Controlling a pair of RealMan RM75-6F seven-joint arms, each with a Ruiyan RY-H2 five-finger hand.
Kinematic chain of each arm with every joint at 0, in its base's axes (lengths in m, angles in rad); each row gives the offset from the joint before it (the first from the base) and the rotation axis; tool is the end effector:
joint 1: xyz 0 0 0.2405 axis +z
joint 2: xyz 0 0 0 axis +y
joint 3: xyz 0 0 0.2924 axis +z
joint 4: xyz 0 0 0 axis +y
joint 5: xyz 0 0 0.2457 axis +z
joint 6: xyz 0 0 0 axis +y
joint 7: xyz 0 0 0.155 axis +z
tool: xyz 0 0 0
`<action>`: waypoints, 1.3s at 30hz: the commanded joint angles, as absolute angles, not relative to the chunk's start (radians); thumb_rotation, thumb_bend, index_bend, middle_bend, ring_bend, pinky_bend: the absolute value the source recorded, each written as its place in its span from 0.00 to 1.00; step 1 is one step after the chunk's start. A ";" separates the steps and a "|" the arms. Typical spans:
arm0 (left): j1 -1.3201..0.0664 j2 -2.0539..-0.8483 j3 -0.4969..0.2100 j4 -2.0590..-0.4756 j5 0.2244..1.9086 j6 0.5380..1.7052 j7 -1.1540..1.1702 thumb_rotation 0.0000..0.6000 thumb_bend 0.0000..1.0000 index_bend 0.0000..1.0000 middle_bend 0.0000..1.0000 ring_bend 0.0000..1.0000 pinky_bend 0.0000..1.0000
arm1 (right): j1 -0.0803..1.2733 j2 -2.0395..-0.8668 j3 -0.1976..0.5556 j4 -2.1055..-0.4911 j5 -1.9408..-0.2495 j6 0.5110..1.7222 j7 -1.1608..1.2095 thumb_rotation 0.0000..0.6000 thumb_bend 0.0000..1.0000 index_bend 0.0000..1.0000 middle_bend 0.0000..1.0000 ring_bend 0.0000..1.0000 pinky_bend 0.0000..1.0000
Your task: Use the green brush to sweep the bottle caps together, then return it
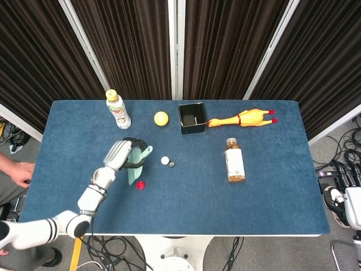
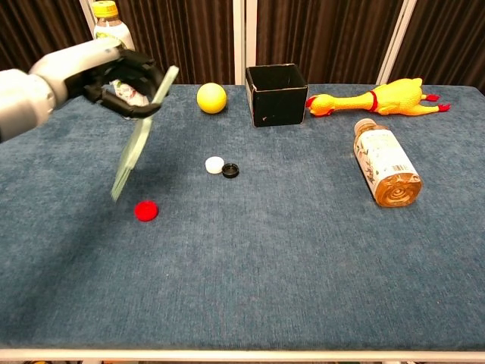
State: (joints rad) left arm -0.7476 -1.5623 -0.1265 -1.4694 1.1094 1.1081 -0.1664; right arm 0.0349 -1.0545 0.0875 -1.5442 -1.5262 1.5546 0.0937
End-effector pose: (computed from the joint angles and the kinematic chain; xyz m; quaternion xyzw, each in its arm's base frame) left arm -0.1745 0.3826 -0.0451 -0.6078 -0.5276 -0.4925 0.3310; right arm -0.3749 -0.1891 0.1885 0.5779 -0.3514 0.4023 0.6170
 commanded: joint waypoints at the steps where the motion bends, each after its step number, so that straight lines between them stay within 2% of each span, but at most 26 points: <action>1: -0.647 -1.548 -0.137 -1.639 0.960 1.253 0.101 1.00 0.41 0.50 0.51 0.34 0.24 | 0.036 -1.055 0.086 -1.541 -1.528 1.554 0.098 1.00 0.30 0.00 0.13 0.00 0.00; 9: -0.600 -1.642 -0.144 -1.740 0.875 1.399 0.346 1.00 0.41 0.50 0.51 0.34 0.24 | 0.036 -1.059 0.086 -1.541 -1.522 1.552 0.096 1.00 0.30 0.00 0.13 0.00 0.00; 14: -0.592 -1.713 -0.169 -1.766 0.835 1.424 0.403 1.00 0.41 0.50 0.51 0.34 0.24 | 0.036 -1.055 0.085 -1.546 -1.521 1.551 0.090 1.00 0.30 0.00 0.13 0.00 0.00; 29: -0.652 -1.960 -0.249 -1.509 0.876 1.407 0.492 1.00 0.41 0.50 0.51 0.34 0.25 | 0.033 -1.048 0.084 -1.556 -1.511 1.546 0.080 1.00 0.30 0.00 0.13 0.00 0.00; 39: -0.721 -2.089 -0.342 -1.319 0.902 1.343 0.488 1.00 0.41 0.49 0.51 0.34 0.25 | 0.026 -1.045 0.084 -1.546 -1.503 1.551 0.094 1.00 0.30 0.00 0.13 0.00 0.00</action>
State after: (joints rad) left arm -0.7030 -2.0653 -0.3180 -1.3478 0.8941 1.3590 0.4926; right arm 0.0263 -1.0447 0.0845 -1.5459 -1.5032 1.5508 0.0937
